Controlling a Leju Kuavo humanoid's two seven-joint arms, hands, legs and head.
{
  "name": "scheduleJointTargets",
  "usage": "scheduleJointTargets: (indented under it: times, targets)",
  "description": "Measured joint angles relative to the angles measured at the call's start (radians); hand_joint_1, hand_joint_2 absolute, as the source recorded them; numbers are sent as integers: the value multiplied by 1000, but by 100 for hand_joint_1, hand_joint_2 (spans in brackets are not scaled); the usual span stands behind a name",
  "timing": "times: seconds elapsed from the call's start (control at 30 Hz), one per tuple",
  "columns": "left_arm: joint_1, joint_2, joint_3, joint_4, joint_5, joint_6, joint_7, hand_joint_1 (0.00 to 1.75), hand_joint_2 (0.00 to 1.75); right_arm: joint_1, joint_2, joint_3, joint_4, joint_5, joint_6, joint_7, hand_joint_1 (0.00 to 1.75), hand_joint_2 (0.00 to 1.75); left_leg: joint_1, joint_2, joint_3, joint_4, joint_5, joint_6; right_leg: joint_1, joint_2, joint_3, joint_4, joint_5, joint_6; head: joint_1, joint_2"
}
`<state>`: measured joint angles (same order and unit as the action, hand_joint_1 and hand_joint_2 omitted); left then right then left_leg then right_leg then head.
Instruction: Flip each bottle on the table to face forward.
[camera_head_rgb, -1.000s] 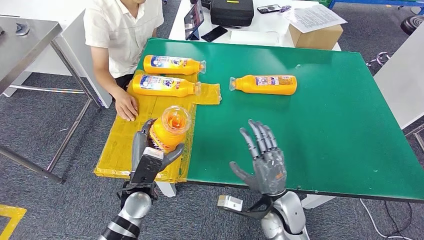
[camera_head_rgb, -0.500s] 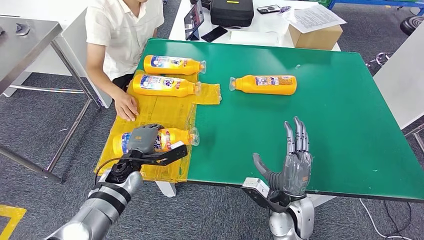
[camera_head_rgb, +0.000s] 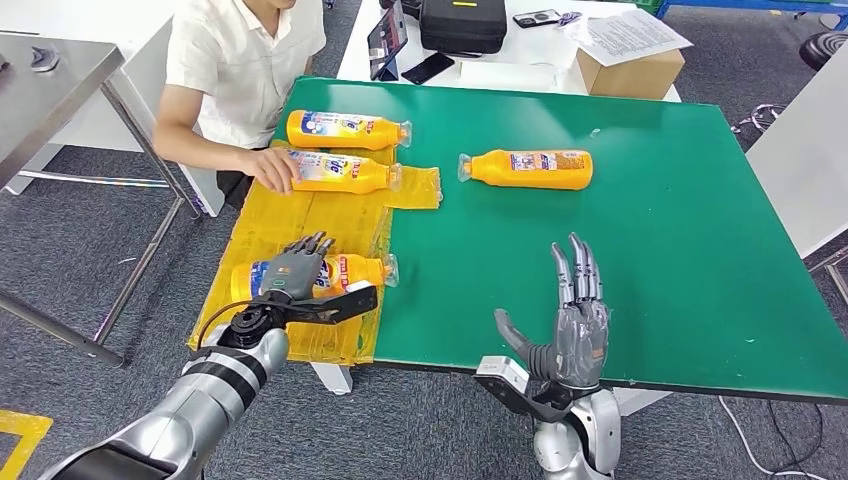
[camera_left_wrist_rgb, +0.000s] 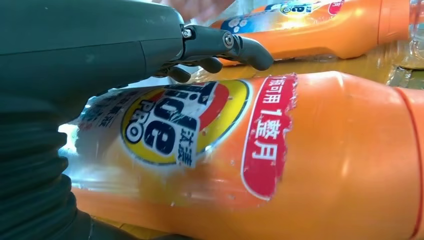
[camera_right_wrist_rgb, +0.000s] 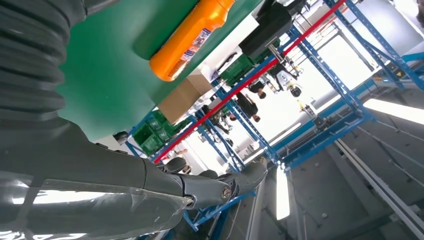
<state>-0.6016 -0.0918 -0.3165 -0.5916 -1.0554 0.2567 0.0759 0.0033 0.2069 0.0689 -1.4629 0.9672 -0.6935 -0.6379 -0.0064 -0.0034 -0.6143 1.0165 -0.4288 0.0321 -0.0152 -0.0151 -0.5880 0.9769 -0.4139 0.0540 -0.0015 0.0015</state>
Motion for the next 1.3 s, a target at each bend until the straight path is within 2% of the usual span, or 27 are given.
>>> scheduleJointTargets:
  times: [0.17,0.3,0.4,0.47,0.53,0.67,0.77,0.83,0.9,0.97,1.03,1.1,1.17,1.3]
  targets:
    - [-16,-10,2,22,60,-58,-53,0,175,-3,-12,13,6,-5,0,18,0,175,0,-1,0,0,0,0,0,0,1,0,0,0,0,0]
    - [-41,-19,30,28,241,-230,-188,0,175,-9,-22,18,16,-34,0,-4,0,0,0,-4,2,0,0,0,0,-2,4,0,0,0,0,0]
    - [-45,-21,42,17,374,-344,-288,0,175,-16,-25,17,30,-63,0,-41,0,0,0,-4,4,0,0,0,0,-3,6,0,-1,0,0,0]
    - [-28,-21,38,-12,436,-379,-324,0,175,-18,-28,17,38,-63,0,-51,0,87,0,-3,4,0,0,0,0,-3,6,0,0,0,0,0]
    - [10,-21,25,-73,478,-358,-339,0,175,-17,-31,12,43,-32,0,-45,0,175,0,-3,5,0,0,0,0,-2,6,0,0,0,0,0]
    - [123,-24,-29,-264,505,-218,-331,0,175,-17,-52,2,52,43,0,21,0,175,0,-3,3,0,0,0,0,-2,4,0,0,0,0,0]
    - [175,-24,-63,-367,510,-192,-317,0,175,-17,-70,0,58,50,0,41,0,175,0,-2,2,0,0,0,0,-2,3,0,0,0,0,0]
    - [203,-26,-73,-418,520,-151,-336,0,175,-18,-84,2,66,68,4,91,0,175,0,-2,1,0,0,0,0,-2,2,0,0,0,0,0]
    - [248,-37,-76,-487,537,-21,-404,0,175,-23,-118,20,87,96,7,198,0,175,0,-2,1,0,0,0,0,-2,2,0,0,0,0,0]
    - [312,-60,-88,-582,552,156,-485,0,175,-34,-165,40,114,120,5,288,0,175,-1,-2,0,0,0,0,0,-2,2,-1,0,0,0,0]
    - [378,-78,-118,-676,566,295,-530,0,175,-49,-206,45,138,139,3,318,0,175,-1,-2,0,0,-1,1,-1,-2,2,-1,0,0,0,0]
    - [433,-84,-160,-752,563,381,-548,0,175,-66,-239,45,161,149,2,323,0,175,-2,-2,-1,0,-1,1,-1,-2,1,-1,0,0,0,0]
    - [472,-86,-193,-807,531,424,-562,0,175,-84,-264,50,186,154,3,332,0,175,-2,-2,-1,0,-2,1,-1,-2,1,-1,0,0,0,0]
    - [514,-101,-210,-869,469,437,-610,0,175,-126,-299,78,235,166,13,371,0,175,-1,-2,-1,0,-1,1,0,-2,0,-1,0,0,0,0]
